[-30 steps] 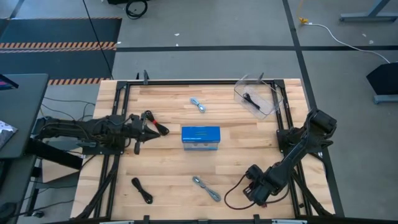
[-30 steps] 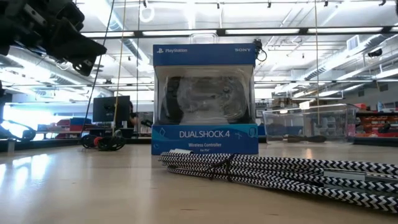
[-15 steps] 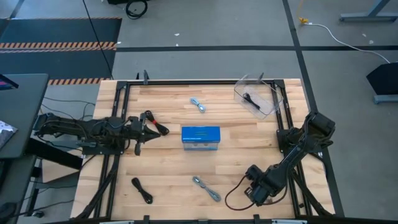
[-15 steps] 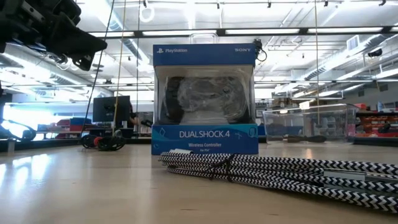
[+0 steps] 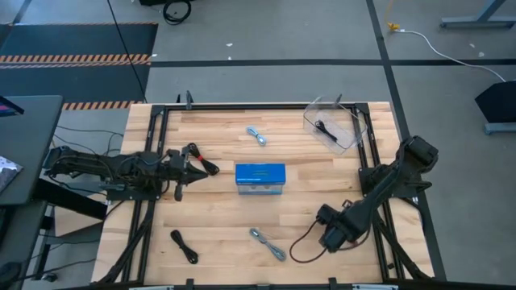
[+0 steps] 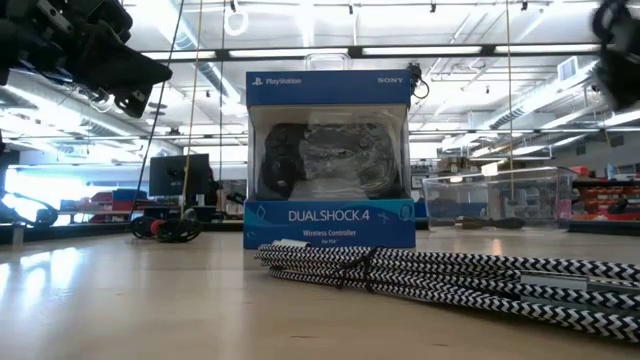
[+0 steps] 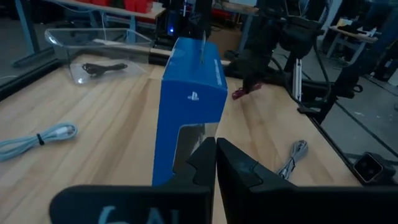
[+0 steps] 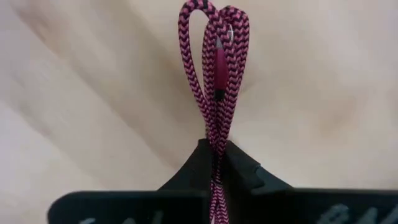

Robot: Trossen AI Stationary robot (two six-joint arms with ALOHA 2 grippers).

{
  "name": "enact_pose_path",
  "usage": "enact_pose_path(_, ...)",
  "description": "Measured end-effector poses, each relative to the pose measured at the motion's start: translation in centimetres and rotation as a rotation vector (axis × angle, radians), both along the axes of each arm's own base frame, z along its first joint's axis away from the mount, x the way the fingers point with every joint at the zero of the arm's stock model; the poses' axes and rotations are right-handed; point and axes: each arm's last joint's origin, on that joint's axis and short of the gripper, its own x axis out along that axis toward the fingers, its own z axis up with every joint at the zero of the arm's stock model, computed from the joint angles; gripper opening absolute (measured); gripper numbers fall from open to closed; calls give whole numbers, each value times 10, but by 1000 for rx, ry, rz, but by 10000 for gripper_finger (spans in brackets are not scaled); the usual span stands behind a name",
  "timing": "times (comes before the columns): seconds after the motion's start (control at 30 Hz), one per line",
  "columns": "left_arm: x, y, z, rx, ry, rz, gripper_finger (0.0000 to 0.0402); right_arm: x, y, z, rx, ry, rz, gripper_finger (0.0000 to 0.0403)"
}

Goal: Pick and place USB-C Cables
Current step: Put the pink charger cable into the container

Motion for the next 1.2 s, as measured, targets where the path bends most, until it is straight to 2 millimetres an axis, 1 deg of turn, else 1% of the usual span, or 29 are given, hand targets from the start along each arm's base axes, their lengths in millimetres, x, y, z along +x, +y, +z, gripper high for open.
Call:
enact_pose_path(0.13,1,1,4,-31,-46,56,21,3,-20,26,-10,-84,28,15)
enact_pose_path(0.37,1,2,5,-67,-57,85,21,-6,-66,75,-146,-150,37,15)
enact_pose_path(0.47,1,2,5,-81,-56,87,21,-6,-86,96,-198,-185,34,15)
enact_pose_path(0.57,1,2,6,-64,-59,84,21,-5,-107,115,-273,-173,14,15)
enact_pose_path(0.67,1,3,6,-1,-63,94,21,-4,-129,131,-352,-130,11,15)
enact_pose_path(0.8,1,4,8,62,-75,120,21,0,-156,146,-401,-87,8,15)
enact_pose_path(0.9,1,4,10,135,-94,115,21,3,-177,152,-406,-67,4,15)
enact_pose_path(1.0,1,7,15,201,-130,151,21,5,-197,156,-412,-57,-11,15)
enact_pose_path(1.1,0,13,25,225,-135,224,21,6,-218,156,-421,-53,-22,15)
enact_pose_path(1.2,-2,21,40,235,-114,278,21,7,-241,157,-428,-73,-30,15)
